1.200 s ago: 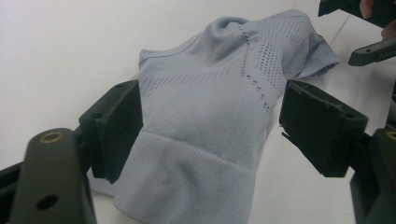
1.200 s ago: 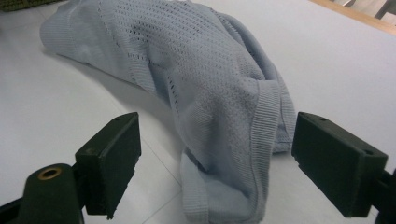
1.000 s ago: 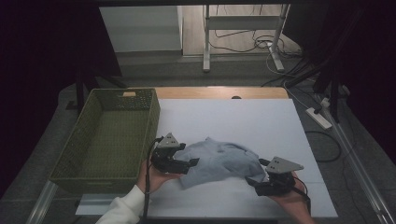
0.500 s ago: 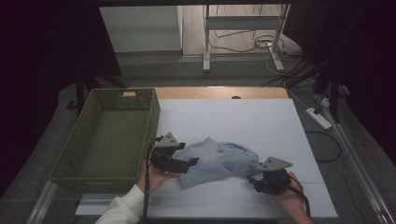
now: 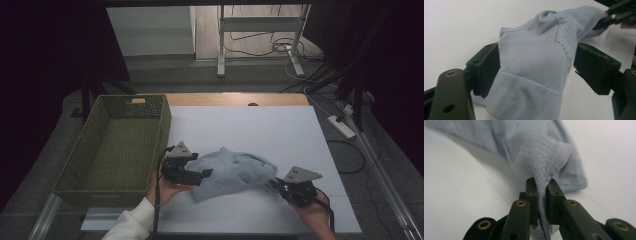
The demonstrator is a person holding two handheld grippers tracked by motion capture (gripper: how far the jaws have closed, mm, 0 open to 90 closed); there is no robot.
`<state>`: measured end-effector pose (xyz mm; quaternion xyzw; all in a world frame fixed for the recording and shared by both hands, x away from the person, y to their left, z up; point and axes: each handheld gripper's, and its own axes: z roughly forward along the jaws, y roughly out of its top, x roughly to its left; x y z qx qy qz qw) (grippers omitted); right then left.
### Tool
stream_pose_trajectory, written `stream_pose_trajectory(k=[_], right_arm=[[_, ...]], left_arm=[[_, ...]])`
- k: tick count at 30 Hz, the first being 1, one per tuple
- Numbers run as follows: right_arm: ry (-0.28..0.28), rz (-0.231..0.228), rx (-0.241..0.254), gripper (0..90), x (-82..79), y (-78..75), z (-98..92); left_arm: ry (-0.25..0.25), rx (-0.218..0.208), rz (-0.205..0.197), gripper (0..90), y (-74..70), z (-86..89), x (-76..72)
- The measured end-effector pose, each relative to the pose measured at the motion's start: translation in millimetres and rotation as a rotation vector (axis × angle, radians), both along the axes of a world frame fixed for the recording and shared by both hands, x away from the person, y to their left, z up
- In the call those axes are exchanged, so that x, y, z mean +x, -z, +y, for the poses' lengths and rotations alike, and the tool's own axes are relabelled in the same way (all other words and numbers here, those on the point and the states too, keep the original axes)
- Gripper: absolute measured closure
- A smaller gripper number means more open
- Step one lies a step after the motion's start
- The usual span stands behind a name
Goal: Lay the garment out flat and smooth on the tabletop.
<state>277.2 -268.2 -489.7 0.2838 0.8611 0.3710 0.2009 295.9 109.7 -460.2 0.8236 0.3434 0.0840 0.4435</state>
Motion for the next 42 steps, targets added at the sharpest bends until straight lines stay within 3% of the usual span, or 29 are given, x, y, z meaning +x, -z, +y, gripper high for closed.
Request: stream_pose_trajectory(k=[4,10,13,16,23,32,37,40,42], right_arm=[[0.018,-0.047,0.060,82.7,-6.0,-16.8,-6.8],[0.057,-0.160,0.082,82.8,-11.0,-43.9,-11.8],[0.083,-0.198,0.092,82.7,-5.9,-54.0,-12.3],[0.083,-0.205,0.091,82.7,6.7,-59.8,-8.0],[0.080,-0.184,0.078,82.7,44.1,-52.5,9.2],[0.109,-0.075,0.007,82.7,85.3,-13.6,18.6],[0.118,0.000,-0.027,82.4,94.3,6.9,18.0],[0.123,0.003,-0.013,80.2,93.3,7.6,14.1],[0.135,0.003,0.005,74.2,91.1,3.7,10.3]], left_arm=[[-0.002,-0.002,-0.001,21.6,-0.7,0.4,0.5],[-0.001,-0.008,-0.005,21.5,-2.3,-0.6,0.0],[0.001,-0.006,-0.007,21.5,-2.6,-1.8,-0.1],[0.002,-0.004,-0.006,21.4,-2.5,-2.4,0.2],[-0.003,-0.003,-0.003,21.4,-0.7,-1.7,1.9],[-0.009,0.004,0.001,21.4,1.3,-2.5,2.2],[-0.016,0.011,0.006,21.7,3.4,-2.4,3.1],[-0.022,0.019,0.011,21.8,5.2,-2.8,4.2],[-0.027,0.022,0.012,21.9,6.0,-2.9,4.9]])
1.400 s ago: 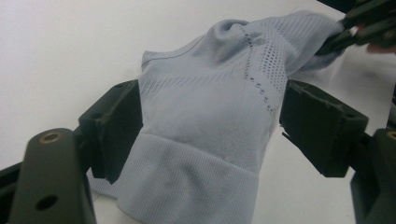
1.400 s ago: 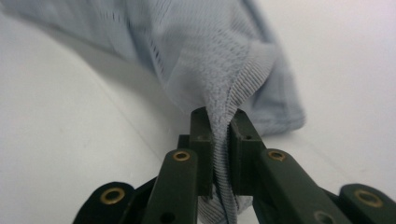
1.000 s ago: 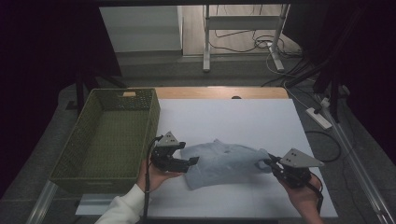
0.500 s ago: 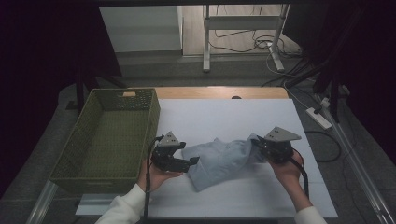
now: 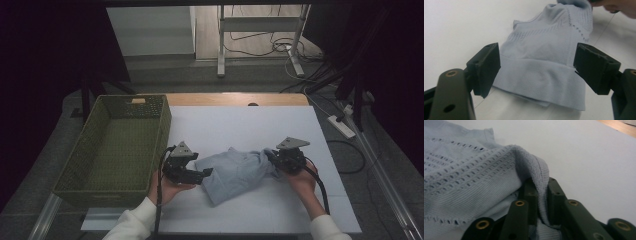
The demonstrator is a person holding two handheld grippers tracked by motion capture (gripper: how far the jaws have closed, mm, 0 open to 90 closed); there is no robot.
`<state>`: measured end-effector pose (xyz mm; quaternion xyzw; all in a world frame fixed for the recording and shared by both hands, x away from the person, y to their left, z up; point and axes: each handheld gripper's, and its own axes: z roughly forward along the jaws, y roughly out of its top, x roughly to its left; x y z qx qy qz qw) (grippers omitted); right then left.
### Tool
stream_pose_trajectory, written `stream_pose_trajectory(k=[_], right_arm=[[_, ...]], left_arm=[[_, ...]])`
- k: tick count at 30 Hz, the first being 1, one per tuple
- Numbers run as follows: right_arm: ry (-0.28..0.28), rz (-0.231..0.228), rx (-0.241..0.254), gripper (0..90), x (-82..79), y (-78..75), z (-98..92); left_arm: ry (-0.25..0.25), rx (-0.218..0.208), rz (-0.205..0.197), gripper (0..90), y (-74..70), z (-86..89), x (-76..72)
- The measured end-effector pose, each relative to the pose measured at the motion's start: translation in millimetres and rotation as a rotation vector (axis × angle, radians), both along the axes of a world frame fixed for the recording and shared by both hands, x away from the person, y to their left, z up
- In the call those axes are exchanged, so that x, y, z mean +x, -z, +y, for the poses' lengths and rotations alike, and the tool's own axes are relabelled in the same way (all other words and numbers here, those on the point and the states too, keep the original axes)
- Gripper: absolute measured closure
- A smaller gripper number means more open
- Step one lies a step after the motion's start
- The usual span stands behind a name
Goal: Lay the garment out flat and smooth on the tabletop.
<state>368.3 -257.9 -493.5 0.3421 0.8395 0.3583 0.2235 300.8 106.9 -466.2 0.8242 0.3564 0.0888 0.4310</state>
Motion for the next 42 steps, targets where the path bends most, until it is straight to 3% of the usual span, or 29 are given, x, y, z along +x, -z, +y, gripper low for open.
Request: stream_pose_trajectory(k=[4,8,13,19,27,42], right_arm=[[-0.002,-0.016,0.027,49.5,-11.2,-15.1,-7.1],[-0.025,-0.056,0.072,40.9,-29.0,-32.9,-14.8],[-0.046,-0.054,0.173,38.2,-45.4,-46.1,-24.6],[-0.049,-0.075,0.183,35.1,-64.8,-50.7,-24.3],[-0.054,-0.090,0.156,35.1,-83.4,-40.1,-20.6],[-0.070,-0.066,0.154,33.9,-97.7,-27.9,-22.1]], left_arm=[[-0.011,0.000,0.004,22.2,1.3,0.4,1.6],[-0.020,0.003,0.008,22.3,3.8,-0.8,4.1],[-0.021,0.007,0.009,22.5,5.4,-3.1,5.6],[-0.028,0.013,0.009,22.8,7.2,-2.5,8.4],[-0.057,0.027,0.018,23.8,12.8,-1.1,16.3],[-0.085,0.073,0.081,24.2,35.7,-7.4,38.6]])
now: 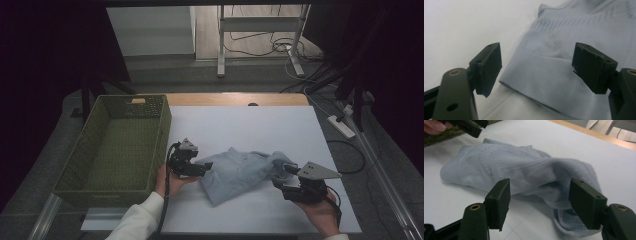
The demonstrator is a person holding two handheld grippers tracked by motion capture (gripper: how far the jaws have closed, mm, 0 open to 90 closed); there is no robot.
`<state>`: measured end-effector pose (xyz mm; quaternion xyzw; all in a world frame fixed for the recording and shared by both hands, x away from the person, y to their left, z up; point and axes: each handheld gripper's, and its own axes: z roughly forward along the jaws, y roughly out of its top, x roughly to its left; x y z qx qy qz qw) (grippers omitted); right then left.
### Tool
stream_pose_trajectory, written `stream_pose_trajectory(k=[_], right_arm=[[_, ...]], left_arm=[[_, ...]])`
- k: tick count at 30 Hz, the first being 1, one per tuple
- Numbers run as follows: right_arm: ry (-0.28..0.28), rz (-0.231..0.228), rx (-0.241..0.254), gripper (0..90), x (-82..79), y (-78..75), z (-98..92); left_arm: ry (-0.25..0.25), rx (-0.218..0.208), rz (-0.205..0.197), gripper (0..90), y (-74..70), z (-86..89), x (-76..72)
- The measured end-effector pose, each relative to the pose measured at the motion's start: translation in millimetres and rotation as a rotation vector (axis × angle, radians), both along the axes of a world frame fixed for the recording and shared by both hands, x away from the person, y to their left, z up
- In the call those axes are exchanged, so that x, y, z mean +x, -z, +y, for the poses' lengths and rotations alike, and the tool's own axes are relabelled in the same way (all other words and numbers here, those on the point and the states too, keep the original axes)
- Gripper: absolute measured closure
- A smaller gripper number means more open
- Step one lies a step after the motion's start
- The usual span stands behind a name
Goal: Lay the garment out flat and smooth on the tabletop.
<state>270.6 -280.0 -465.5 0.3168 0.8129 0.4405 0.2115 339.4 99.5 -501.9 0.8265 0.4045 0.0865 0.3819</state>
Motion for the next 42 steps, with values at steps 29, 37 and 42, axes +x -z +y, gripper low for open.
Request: stream_pose_trajectory(k=[29,37,42], right_arm=[[-0.033,0.012,-0.036,33.6,-4.6,9.5,6.1],[-0.032,0.014,-0.043,33.5,-4.4,10.3,5.9],[-0.036,0.017,-0.059,33.5,-3.8,12.2,7.1]], left_arm=[[0.005,0.038,0.112,24.8,30.2,-6.2,14.0],[0.048,0.017,0.100,49.2,30.1,-8.6,6.2],[0.072,0.039,0.058,72.4,25.2,-13.2,-0.2]])
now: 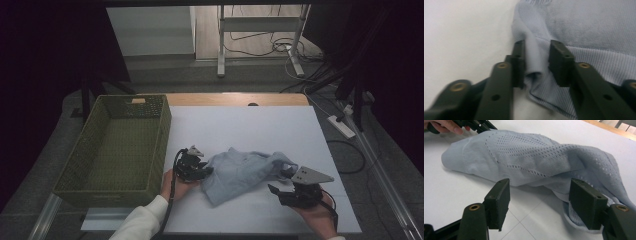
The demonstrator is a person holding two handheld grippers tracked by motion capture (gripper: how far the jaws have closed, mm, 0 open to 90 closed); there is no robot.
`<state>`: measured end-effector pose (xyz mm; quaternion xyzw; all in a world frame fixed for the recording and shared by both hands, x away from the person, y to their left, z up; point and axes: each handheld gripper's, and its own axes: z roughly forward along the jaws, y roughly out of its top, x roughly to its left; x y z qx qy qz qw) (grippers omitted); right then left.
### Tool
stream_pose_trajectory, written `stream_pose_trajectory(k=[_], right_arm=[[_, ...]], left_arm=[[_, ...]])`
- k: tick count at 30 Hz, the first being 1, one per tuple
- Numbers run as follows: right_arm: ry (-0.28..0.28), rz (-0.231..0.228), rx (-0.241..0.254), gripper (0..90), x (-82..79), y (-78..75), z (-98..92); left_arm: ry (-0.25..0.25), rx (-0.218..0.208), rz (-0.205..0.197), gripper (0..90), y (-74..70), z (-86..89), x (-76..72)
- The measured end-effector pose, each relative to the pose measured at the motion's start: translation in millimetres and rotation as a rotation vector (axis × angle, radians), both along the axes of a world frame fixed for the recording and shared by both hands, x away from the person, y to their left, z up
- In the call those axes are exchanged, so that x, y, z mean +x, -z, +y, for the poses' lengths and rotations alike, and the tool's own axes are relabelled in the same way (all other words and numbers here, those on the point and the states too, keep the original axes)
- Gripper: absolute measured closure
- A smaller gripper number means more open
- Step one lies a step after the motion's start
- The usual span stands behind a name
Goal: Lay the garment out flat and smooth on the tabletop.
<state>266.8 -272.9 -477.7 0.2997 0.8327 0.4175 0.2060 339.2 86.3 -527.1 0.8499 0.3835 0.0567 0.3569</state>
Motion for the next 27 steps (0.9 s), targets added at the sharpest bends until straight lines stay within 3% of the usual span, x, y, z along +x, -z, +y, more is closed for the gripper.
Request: stream_pose_trajectory(k=[2,8,13,19,27], right_arm=[[-0.001,0.002,-0.004,33.6,0.2,0.9,0.2],[-0.005,0.008,-0.010,33.6,1.3,3.2,-0.1],[-0.009,0.014,-0.017,33.6,1.4,4.7,0.8],[-0.017,0.027,-0.022,33.6,1.7,7.2,3.2],[-0.036,0.042,-0.034,33.8,0.7,9.7,11.2]], left_arm=[[0.008,-0.005,-0.006,79.0,-1.8,0.7,-1.0],[0.015,-0.005,-0.021,80.4,-4.8,-0.1,-3.4],[0.024,-0.029,-0.045,81.0,-13.5,0.7,-7.5],[0.008,-0.074,-0.078,81.6,-26.5,5.8,-10.7],[-0.058,-0.130,-0.110,81.8,-35.8,18.4,-9.9]])
